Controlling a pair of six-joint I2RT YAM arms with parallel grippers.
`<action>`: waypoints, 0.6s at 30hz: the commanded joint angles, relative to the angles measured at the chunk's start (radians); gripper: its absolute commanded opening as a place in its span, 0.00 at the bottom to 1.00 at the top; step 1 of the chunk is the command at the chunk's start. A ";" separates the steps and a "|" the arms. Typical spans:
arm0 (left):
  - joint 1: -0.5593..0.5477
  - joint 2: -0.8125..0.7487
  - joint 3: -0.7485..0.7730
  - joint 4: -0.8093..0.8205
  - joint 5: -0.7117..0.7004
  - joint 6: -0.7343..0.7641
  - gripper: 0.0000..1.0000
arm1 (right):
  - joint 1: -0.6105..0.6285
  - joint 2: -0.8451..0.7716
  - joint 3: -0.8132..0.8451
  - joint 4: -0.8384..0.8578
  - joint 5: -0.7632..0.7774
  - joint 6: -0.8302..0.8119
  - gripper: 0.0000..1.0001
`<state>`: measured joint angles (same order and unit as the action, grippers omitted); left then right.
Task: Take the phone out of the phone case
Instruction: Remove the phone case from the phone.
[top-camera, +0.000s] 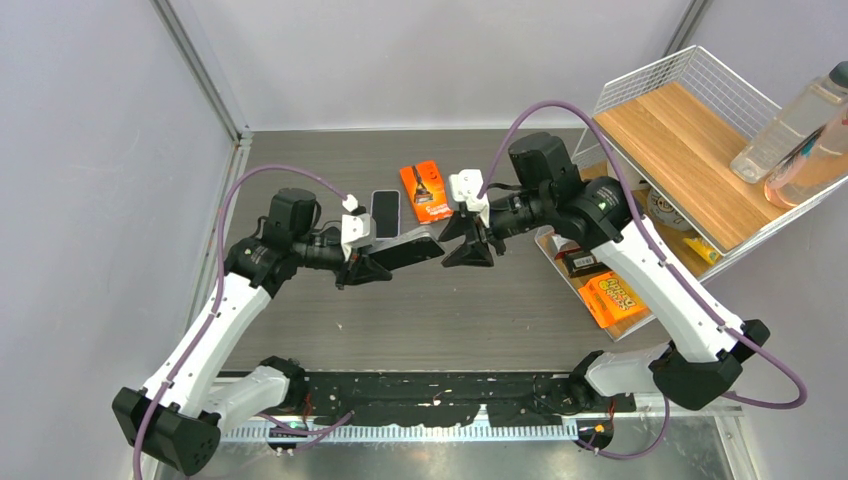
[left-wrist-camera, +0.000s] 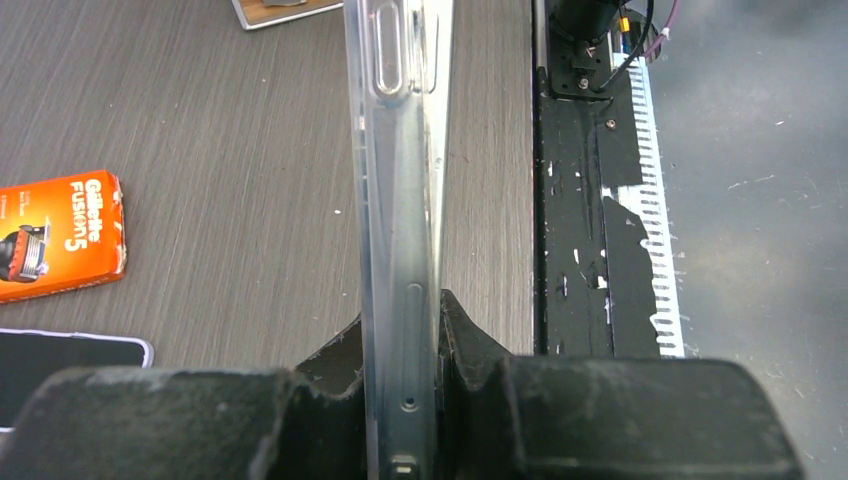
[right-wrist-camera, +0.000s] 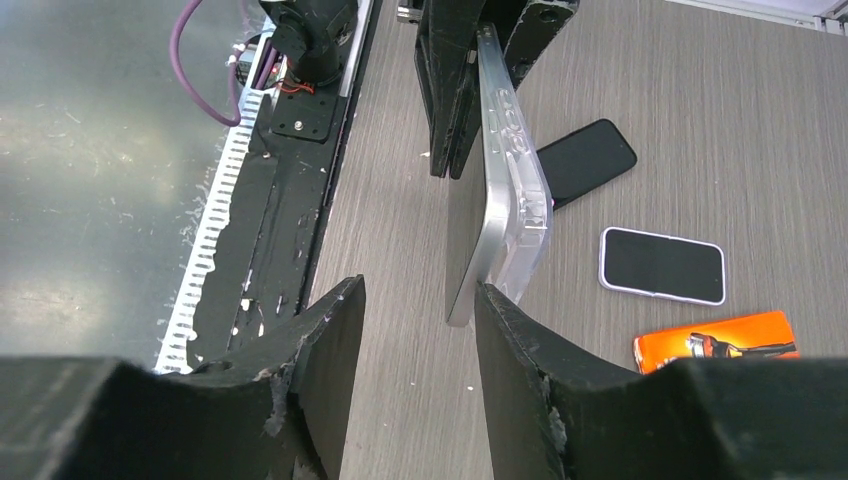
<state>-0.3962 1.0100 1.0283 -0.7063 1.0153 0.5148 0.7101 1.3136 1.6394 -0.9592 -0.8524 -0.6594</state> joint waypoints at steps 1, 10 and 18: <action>0.005 -0.028 0.002 0.083 0.064 -0.015 0.00 | -0.001 0.010 -0.007 0.044 -0.036 0.027 0.50; 0.005 -0.031 0.001 0.093 0.130 -0.016 0.00 | -0.004 0.038 -0.018 0.090 -0.023 0.067 0.48; 0.004 -0.028 -0.002 0.100 0.155 -0.007 0.00 | -0.005 0.073 -0.023 0.107 -0.050 0.093 0.48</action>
<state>-0.3817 1.0100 1.0031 -0.7109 1.0389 0.5007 0.6979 1.3510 1.6318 -0.9234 -0.8673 -0.5903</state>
